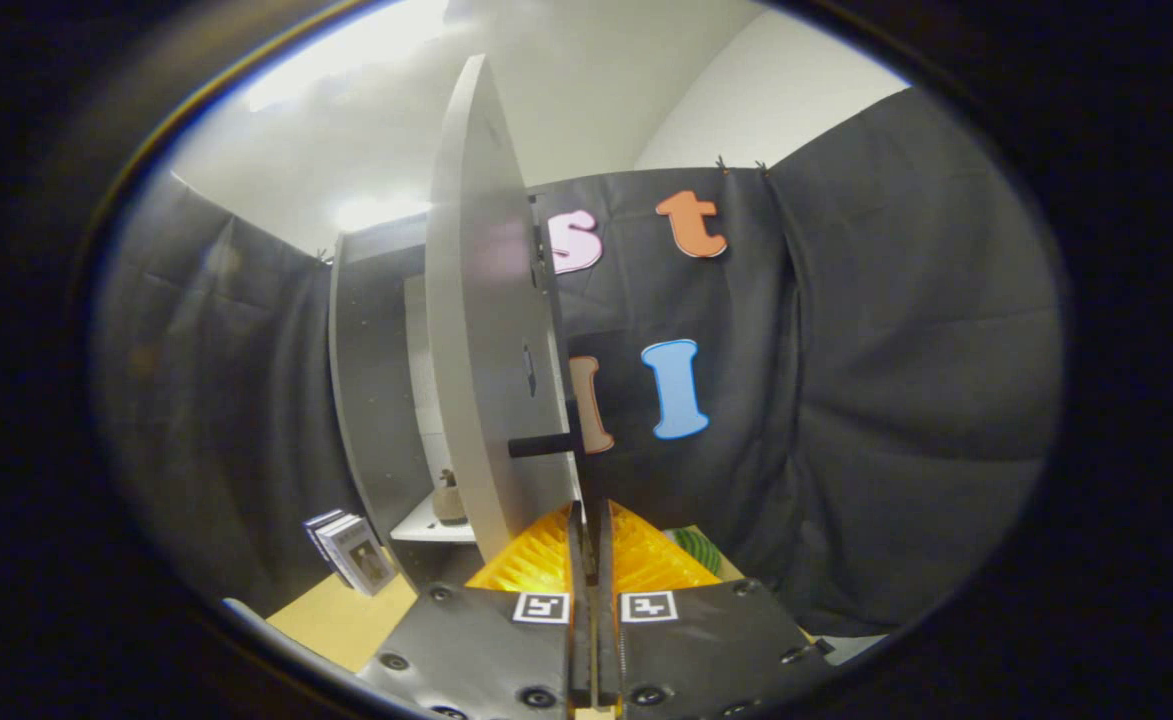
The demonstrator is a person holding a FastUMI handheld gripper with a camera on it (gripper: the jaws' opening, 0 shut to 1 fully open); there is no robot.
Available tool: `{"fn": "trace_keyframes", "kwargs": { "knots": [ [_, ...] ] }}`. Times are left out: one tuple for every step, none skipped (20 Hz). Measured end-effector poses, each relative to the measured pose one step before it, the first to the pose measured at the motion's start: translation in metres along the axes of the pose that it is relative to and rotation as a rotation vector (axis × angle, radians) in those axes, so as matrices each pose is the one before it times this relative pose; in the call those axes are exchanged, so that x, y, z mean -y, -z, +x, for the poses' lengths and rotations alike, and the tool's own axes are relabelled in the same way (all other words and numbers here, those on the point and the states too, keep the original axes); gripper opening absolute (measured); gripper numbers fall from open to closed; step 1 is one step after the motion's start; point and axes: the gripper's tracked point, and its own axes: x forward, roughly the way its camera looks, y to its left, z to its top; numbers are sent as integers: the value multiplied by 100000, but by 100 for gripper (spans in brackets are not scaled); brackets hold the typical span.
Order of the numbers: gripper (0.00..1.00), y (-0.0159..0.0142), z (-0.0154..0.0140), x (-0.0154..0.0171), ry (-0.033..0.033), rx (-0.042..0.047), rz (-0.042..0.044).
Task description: Open the shoe cabinet door, grab the shoes and put them into the shoe cabinet, then close the shoe cabinet door.
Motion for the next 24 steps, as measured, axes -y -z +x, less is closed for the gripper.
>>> {"fn": "trace_keyframes", "kwargs": {
  "knots": [
    [4,-81,-122,574,1205,190,15],
    [3,-101,-178,389,1183,85,106],
    [3,17,-155,486,1087,6,-79],
    [3,-29,414,337,1373,328,-422],
    [2,-407,-791,799,1770,639,-612],
    [2,-287,108,405,1427,411,-335],
    [2,-281,-574,276,535,739,-119],
    [2,-194,-288,-65,-45,719,-457],
    [2,-108,-140,156,267,453,-1051],
    [2,-64,-355,-107,-41,459,-857],
    [2,-7,-247,-171,-395,318,-443],
    [2,-78,-239,-415,-713,162,-232],
    [2,-98,-358,-540,-984,370,-243],
    [2,-75,-260,-660,-1145,305,-642],
    [2,90,-329,-632,-1331,371,-834],
    [2,-23,-258,-781,-1559,287,-646],
    [2,231,-129,-886,-1768,-102,-264],
    [2,296,0,-950,-1958,-603,-29],
    [2,521,-110,-1088,-2220,-855,55],
    [2,505,-111,-1156,-2333,-1177,-109],
    [2,465,155,-903,-2201,-1232,-300],
    [2,705,288,-950,-2224,-1277,-312],
    [2,639,269,-1080,-2158,-1412,-281],
    [2,750,325,-1107,-2371,-1655,-51]
  ]
}}
